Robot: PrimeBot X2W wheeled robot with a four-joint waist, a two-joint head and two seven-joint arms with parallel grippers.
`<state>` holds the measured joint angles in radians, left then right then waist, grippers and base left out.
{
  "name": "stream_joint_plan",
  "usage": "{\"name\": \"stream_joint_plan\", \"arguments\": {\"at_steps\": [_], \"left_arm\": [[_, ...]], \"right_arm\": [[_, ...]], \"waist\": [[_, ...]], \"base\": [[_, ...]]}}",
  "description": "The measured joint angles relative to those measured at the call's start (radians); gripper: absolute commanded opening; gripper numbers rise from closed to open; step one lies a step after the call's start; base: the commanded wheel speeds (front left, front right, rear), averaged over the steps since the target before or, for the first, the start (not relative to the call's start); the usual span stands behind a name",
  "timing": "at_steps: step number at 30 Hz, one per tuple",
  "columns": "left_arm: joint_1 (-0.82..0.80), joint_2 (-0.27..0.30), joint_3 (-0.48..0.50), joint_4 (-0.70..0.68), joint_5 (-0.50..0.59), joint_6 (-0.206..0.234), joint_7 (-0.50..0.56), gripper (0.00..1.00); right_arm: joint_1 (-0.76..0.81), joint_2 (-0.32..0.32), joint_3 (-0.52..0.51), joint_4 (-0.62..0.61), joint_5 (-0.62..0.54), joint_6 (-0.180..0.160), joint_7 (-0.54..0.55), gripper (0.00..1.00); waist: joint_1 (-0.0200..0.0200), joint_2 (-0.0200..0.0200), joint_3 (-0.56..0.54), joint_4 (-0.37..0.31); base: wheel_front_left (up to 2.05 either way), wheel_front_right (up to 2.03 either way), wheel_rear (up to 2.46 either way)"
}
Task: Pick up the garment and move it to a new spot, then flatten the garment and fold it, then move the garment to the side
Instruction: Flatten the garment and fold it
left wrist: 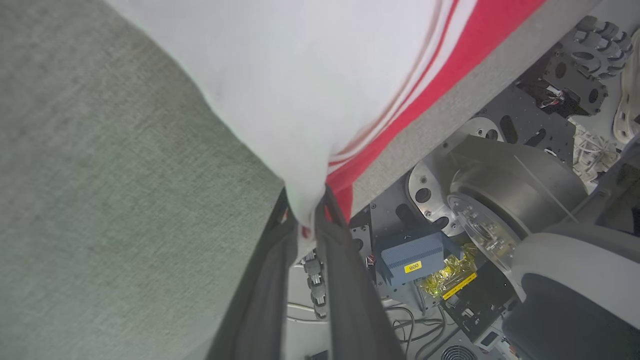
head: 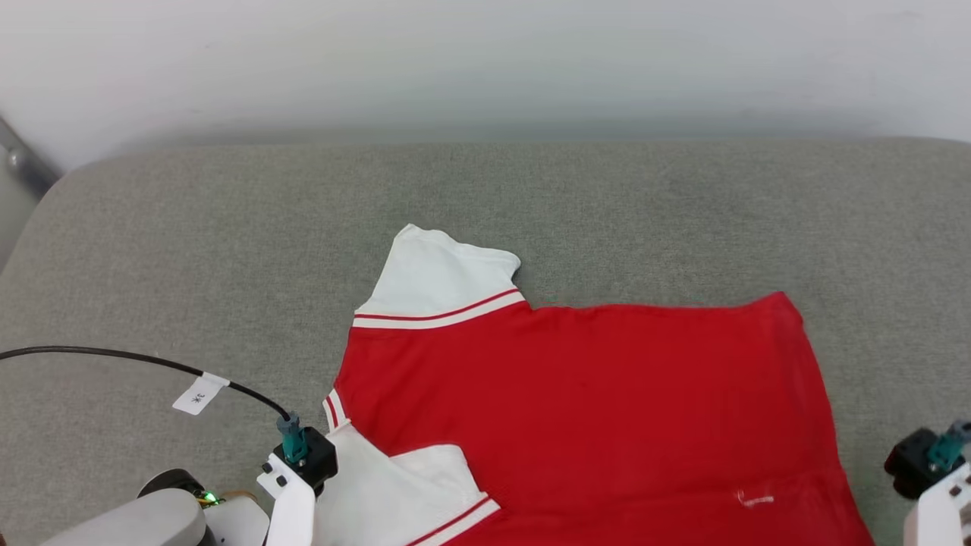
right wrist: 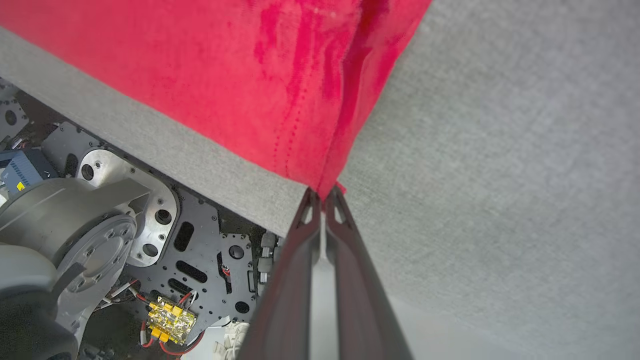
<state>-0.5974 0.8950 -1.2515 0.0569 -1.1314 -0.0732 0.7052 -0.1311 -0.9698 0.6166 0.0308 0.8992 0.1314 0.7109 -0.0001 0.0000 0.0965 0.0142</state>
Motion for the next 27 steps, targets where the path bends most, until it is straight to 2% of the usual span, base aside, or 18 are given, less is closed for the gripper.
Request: {"name": "stream_joint_plan", "arguments": {"at_steps": [7, 8, 9, 10, 15, 18, 23, 27], "left_arm": [[0.021, -0.027, -0.001, 0.032, -0.001, 0.007, -0.023, 0.00], [0.022, -0.028, 0.002, 0.033, 0.001, 0.007, -0.038, 0.85], [0.022, -0.029, 0.008, 0.034, 0.008, 0.007, -0.054, 1.00], [0.021, -0.029, 0.015, 0.034, 0.012, 0.007, -0.067, 1.00], [-0.014, -0.012, 0.078, 0.012, 0.040, 0.016, -0.171, 1.00], [-0.053, 0.006, 0.126, 0.010, 0.097, 0.037, -0.265, 1.00], [-0.113, -0.004, 0.188, 0.051, 0.197, 0.088, -0.422, 1.00], [-0.177, -0.040, 0.222, 0.104, 0.254, 0.115, -0.501, 1.00]], "right_arm": [[0.050, 0.067, -0.019, 0.053, -0.024, 0.000, -0.005, 0.00], [0.050, 0.075, -0.028, 0.054, -0.033, 0.000, -0.017, 0.18], [0.050, 0.080, -0.040, 0.054, -0.044, 0.000, -0.031, 0.95], [0.050, 0.086, -0.054, 0.054, -0.051, 0.000, -0.045, 1.00], [0.051, 0.116, -0.174, 0.039, -0.108, 0.000, -0.171, 1.00], [0.057, 0.149, -0.263, 0.016, -0.170, 0.000, -0.259, 1.00], [0.059, 0.277, -0.441, -0.027, -0.315, 0.000, -0.426, 1.00], [0.075, 0.406, -0.551, -0.092, -0.432, 0.000, -0.543, 1.00]], "waist": [[0.0001, 0.0000, 0.023, 0.011], [0.0001, 0.0000, 0.022, 0.011], [0.0001, 0.0000, 0.019, 0.011], [0.0001, 0.0000, 0.015, 0.012], [0.0001, 0.0000, -0.013, 0.014], [0.0000, 0.0000, -0.024, 0.011], [0.0001, 0.0000, -0.024, -0.008], [0.0001, 0.0000, -0.006, -0.026]], "base": [[0.00, 0.00, 0.00], [0.00, 0.00, 0.00], [0.00, 0.00, 0.00], [0.00, 0.00, 0.00], [0.00, 0.00, 0.00], [0.00, 0.00, 0.00], [0.00, 0.00, 0.00], [0.00, 0.00, 0.00]]}}
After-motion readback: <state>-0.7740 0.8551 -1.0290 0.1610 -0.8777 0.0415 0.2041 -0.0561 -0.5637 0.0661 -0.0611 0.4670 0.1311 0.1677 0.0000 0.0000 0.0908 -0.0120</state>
